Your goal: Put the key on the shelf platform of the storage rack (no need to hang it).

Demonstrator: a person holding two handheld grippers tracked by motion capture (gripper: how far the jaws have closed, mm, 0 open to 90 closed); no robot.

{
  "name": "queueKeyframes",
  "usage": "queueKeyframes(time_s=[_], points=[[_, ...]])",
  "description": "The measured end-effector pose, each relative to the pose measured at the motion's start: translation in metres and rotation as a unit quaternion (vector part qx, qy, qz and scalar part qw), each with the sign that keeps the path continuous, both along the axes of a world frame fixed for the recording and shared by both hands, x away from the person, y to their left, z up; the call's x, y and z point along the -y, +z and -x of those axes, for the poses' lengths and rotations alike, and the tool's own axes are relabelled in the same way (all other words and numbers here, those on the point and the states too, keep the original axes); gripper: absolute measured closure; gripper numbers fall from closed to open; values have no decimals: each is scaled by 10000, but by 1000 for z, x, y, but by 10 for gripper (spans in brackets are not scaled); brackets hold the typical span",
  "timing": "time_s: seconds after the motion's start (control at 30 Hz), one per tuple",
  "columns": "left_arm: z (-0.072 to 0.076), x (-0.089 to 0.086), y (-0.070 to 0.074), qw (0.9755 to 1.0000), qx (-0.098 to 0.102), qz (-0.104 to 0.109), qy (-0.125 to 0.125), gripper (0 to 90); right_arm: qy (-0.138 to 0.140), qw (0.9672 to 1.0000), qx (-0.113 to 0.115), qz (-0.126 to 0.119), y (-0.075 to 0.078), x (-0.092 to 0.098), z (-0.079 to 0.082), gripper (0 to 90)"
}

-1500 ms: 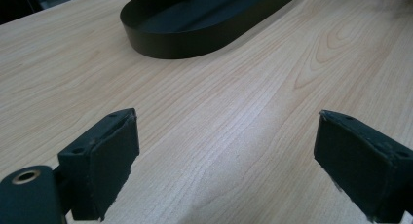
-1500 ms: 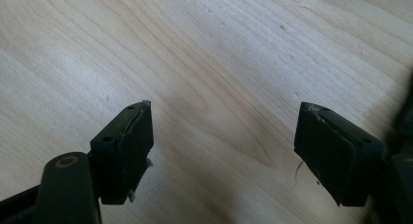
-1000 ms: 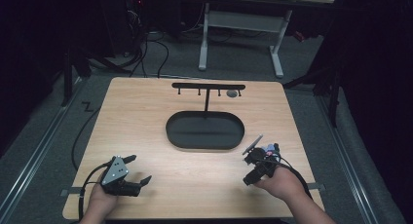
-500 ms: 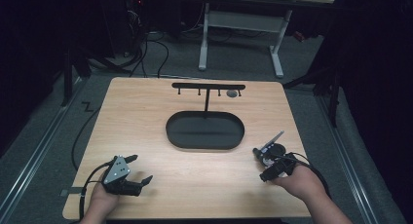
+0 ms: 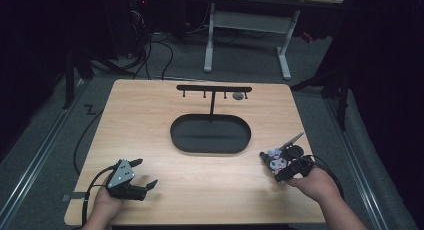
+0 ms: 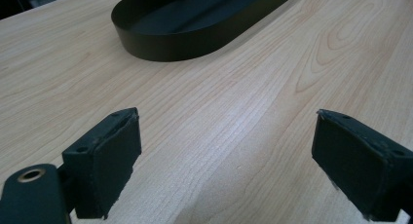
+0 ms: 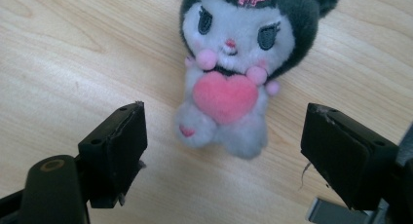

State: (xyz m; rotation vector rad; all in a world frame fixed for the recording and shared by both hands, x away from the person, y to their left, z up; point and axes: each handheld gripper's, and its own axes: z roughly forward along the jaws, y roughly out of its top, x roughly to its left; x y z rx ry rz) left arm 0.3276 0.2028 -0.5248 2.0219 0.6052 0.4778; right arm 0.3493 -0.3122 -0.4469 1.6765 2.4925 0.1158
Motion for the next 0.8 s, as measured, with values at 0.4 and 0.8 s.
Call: queueKeyframes(time_s=[0.4,0.8], points=[[0,0,0,10000,-9,-3,-3,115,-38,9999,-129,6,-27,1,-9,198],[0,-2,0,10000,-17,18,2,116,-220,9997,-3,-76,-39,6,-1,339]])
